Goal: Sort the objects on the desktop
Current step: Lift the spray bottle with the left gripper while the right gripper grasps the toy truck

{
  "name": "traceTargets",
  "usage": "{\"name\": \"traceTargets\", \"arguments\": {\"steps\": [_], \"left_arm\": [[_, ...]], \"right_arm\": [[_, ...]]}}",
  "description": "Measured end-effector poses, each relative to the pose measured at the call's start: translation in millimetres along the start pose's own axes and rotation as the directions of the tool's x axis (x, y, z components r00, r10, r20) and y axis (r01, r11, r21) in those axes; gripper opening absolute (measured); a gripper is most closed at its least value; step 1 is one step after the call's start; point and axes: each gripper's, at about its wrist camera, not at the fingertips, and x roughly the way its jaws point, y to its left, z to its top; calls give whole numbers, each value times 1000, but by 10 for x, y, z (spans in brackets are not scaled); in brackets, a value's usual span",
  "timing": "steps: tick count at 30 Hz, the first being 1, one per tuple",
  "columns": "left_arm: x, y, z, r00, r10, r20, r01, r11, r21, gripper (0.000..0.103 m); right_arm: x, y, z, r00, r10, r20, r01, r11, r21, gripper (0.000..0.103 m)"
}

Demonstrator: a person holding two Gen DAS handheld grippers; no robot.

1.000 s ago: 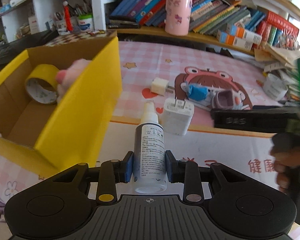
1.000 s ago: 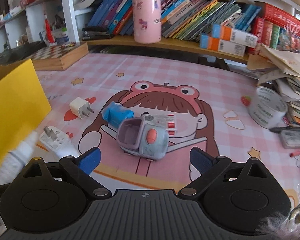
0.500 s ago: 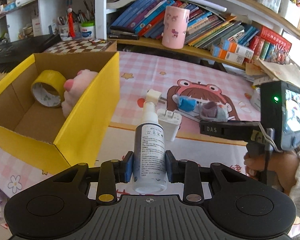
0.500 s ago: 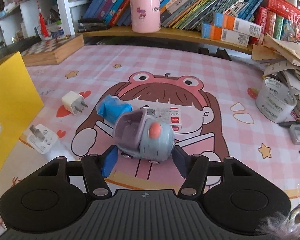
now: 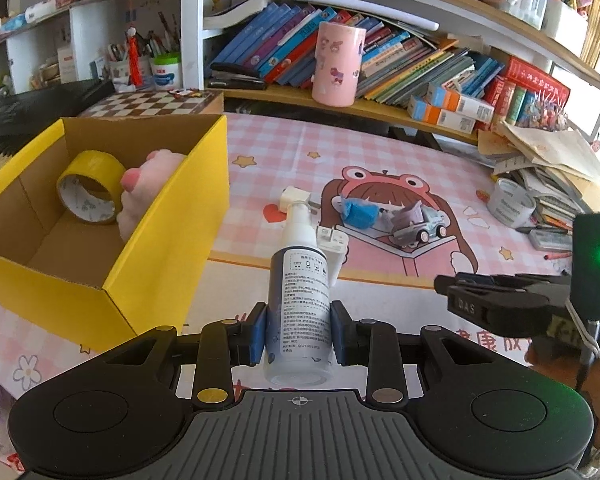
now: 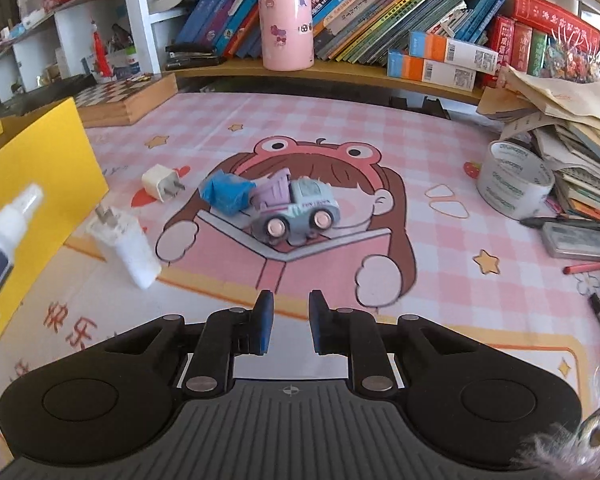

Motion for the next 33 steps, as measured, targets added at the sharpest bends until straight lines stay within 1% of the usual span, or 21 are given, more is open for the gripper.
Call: {"name": "traceTargets", "arguments": {"steps": [2,3,4,5,6,7,9,14,16,23,26,28,33], "left_arm": [[-5,-3,-10,1000,-1,-2,1,1000,-9,31],[-6,-3,-13,1000,-2,-4,2,1000,-13,31],[-6,-7,-17,1000,-3,-6,3,1000,-16,31],[-6,-12,-21,1000,-4,-7,4,1000,-17,31],[-7,-16,-26,1000,-4,-9,4,1000,-17,31],[-4,-23,-25,1000,-5,-10,5,1000,-18,31],[-4,-37,-31,1000,-9,-13,8,1000,-16,31],[-21,-69,-10,1000,-11,-6,11,1000,-10,31],[-26,-71,-2,1000,-10,-4,10,1000,-13,31],[-23,-78,0,1000,-1,-11,0,1000,-20,31],[-38,-67,0,1000,7,-13,-7,1000,-24,31],[-46,-60,0,1000,13,-14,-13,1000,-25,31],[-81,-38,-2,1000,26,-11,-26,999,-31,31]], "right_arm": [[-25,-14,-27,1000,-8,5,9,1000,-15,20],[-28,-22,-36,1000,-14,5,14,1000,-23,26],[-28,-33,-44,1000,-19,3,19,999,-28,38],[-29,-49,-48,1000,-22,3,22,999,-28,45],[-34,-68,-52,1000,-22,6,22,999,-27,58],[-39,-85,-53,1000,-17,11,17,1000,-26,67],[-45,-108,-53,1000,-11,18,12,1000,-28,73],[-14,-146,-64,1000,-15,3,15,999,-32,77],[-7,-150,-68,1000,-14,-1,13,999,-36,80],[105,-132,-34,1000,-6,-18,5,998,-61,87],[174,-84,8,1000,-6,-13,5,996,-92,90],[222,-38,63,1000,9,-2,-10,993,-118,91],[371,42,274,999,30,32,-24,987,-161,91]]}}
